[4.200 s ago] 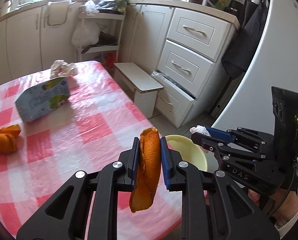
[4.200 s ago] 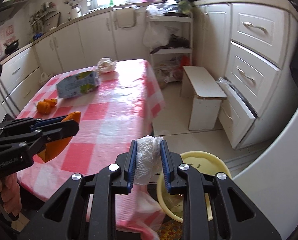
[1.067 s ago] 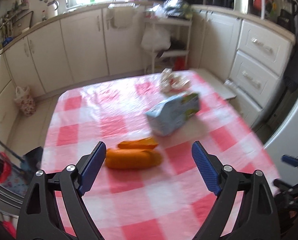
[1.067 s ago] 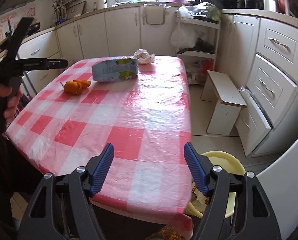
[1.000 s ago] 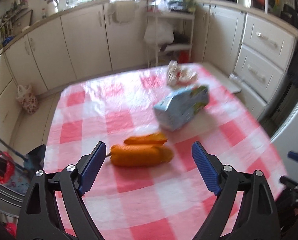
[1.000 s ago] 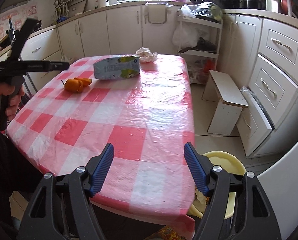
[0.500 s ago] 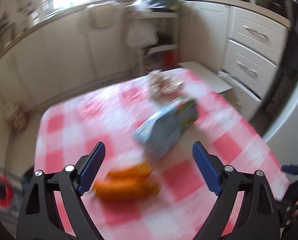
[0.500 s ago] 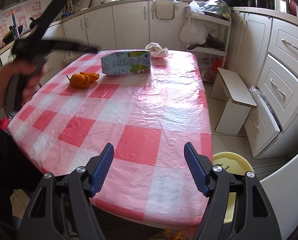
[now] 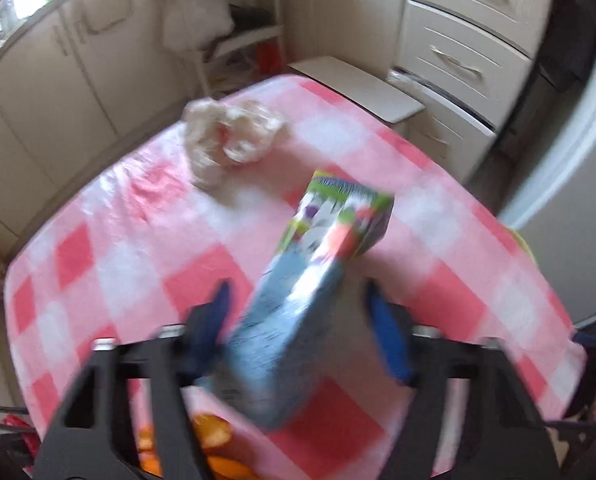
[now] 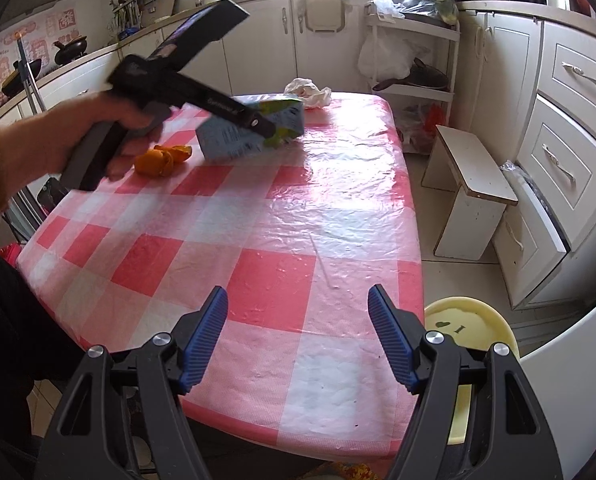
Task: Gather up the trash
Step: 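Grasp the blue milk carton with the left tool while the right tool grasps the orange peel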
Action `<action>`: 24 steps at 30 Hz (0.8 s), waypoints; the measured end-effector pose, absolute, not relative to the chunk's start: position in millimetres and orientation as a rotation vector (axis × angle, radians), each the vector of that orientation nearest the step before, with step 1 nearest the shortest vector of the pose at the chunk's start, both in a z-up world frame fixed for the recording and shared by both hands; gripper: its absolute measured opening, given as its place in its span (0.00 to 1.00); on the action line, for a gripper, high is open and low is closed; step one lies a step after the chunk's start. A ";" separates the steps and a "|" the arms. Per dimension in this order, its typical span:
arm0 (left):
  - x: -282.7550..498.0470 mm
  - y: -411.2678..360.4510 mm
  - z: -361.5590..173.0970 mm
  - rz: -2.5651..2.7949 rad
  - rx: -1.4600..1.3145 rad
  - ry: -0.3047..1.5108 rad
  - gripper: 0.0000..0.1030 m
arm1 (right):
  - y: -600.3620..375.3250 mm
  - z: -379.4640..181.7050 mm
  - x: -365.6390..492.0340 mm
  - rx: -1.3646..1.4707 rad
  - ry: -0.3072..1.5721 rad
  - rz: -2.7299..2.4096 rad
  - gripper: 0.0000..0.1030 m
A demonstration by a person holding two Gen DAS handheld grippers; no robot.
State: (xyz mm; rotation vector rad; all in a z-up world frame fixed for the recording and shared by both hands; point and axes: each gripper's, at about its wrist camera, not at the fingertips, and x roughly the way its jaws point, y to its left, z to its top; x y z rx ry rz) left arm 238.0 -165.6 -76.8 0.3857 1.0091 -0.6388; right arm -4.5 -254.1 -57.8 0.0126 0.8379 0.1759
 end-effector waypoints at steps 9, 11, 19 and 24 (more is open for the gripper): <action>160.7 -156.1 -81.6 -0.697 0.395 1.051 0.32 | -253.9 -58.9 -0.5 0.054 0.855 0.167 0.68; 143.7 -140.3 -79.3 -0.683 0.397 1.065 0.32 | -248.5 -57.7 1.8 0.045 0.855 0.173 0.68; 106.8 -4.2 -81.7 -0.516 0.263 1.152 0.33 | -187.8 -54.4 27.7 -0.055 0.850 0.266 0.68; 104.2 79.6 -80.2 -0.348 0.083 1.150 0.34 | -116.7 -47.2 56.8 -0.205 0.799 0.375 0.68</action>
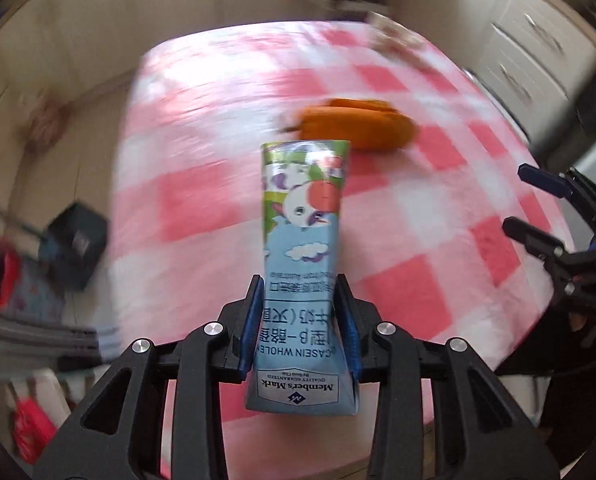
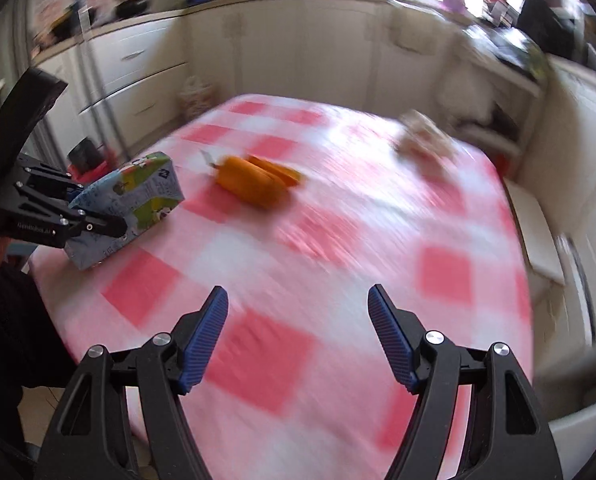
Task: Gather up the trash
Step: 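Grasp the blue milk carton with the left tool while the right tool grasps the orange peel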
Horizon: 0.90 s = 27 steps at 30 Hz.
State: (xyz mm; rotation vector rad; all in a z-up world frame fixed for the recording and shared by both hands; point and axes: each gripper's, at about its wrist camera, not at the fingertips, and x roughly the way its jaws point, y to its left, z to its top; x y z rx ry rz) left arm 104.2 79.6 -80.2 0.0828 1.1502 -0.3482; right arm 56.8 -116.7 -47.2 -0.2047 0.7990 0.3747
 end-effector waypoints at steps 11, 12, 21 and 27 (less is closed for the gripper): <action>95.9 103.8 -75.6 -0.338 0.064 1.116 0.50 | -33.4 -53.7 122.7 -0.460 0.739 0.496 0.66; 97.5 102.8 -75.4 -0.340 0.062 1.114 0.51 | -32.5 -53.8 126.7 -0.466 0.741 0.504 0.66; 106.1 92.2 -75.0 -0.349 0.079 1.114 0.53 | -34.3 -67.3 150.0 -0.456 0.873 0.566 0.30; 109.0 90.4 -77.8 -0.358 0.059 1.126 0.53 | -56.0 -59.0 126.2 -0.424 0.911 0.596 0.20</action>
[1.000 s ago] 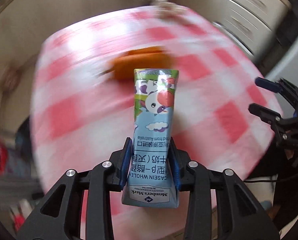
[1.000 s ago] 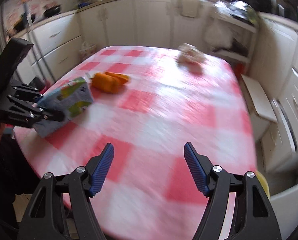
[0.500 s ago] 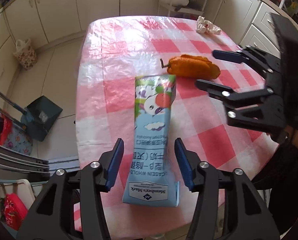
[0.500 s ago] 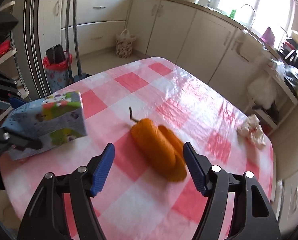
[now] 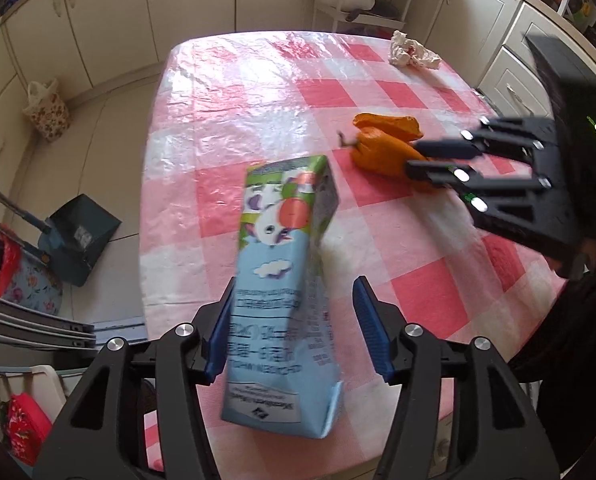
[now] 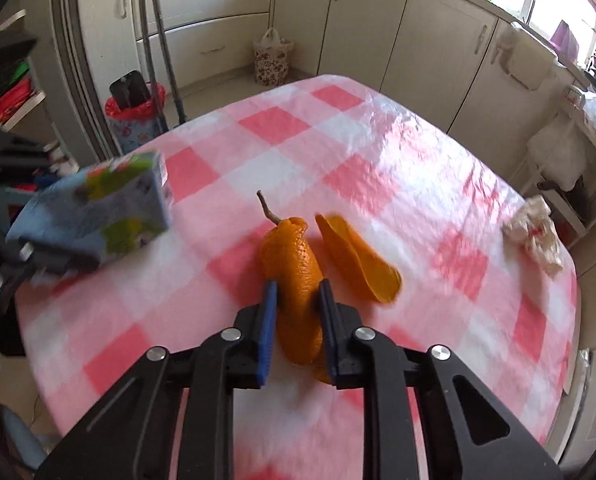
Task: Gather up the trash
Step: 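Lift the carton and peel and carry both tools toward the yellow bin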
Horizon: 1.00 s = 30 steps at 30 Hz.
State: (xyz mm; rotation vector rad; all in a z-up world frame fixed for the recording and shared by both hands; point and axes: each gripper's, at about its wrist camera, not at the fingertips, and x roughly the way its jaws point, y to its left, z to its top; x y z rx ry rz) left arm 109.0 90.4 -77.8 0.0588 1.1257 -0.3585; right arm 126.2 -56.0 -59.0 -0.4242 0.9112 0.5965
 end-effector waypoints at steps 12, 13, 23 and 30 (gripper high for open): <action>101.1 25.0 -84.9 -0.544 0.061 1.152 0.52 | -108.1 -58.4 77.3 -0.336 0.954 0.544 0.32; 102.5 19.8 -85.1 -0.541 0.060 1.150 0.52 | -108.6 -59.6 78.6 -0.328 0.955 0.543 0.31; 100.9 -11.3 -80.1 -0.513 0.128 1.084 0.31 | -153.5 -55.2 56.2 -0.284 0.938 0.432 0.18; 98.1 -49.4 -64.4 -0.531 0.190 0.985 0.31 | -199.4 -46.8 40.4 -0.153 0.895 0.353 0.18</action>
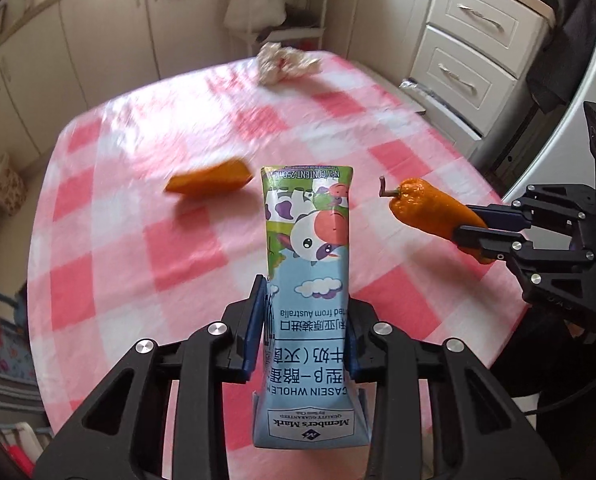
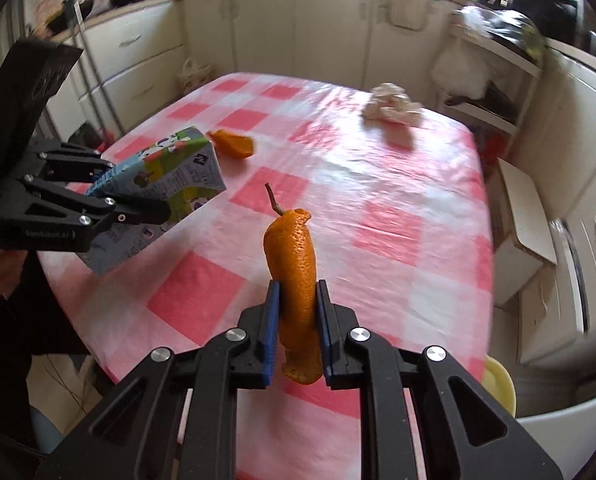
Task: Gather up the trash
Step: 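Lift the carton and peel and carry both tools toward the yellow bin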
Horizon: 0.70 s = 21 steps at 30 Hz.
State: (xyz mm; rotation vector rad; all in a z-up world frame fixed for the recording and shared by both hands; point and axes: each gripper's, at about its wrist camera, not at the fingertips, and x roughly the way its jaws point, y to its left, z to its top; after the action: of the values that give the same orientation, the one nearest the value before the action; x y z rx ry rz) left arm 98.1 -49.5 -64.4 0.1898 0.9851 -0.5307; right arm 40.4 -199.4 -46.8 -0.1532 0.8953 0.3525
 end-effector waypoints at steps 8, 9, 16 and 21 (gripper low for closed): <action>88.1 -100.5 -46.8 -0.574 0.238 0.853 0.31 | -233.4 -32.2 30.2 -0.075 0.823 0.290 0.18; 86.2 -104.2 -45.3 -0.576 0.245 0.841 0.31 | -237.1 -31.1 27.9 -0.071 0.816 0.284 0.18; 71.6 -130.0 -34.7 -0.596 0.301 0.755 0.31 | -259.0 -23.7 19.1 -0.041 0.782 0.255 0.18; 62.1 -147.7 -29.7 -0.614 0.323 0.721 0.31 | -267.8 -20.3 14.7 -0.025 0.768 0.253 0.18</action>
State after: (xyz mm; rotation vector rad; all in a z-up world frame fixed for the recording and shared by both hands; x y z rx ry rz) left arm 62.1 -147.7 -29.7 0.3229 0.7210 -0.6142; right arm 14.7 -267.8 -20.3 -0.0251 0.7681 0.2526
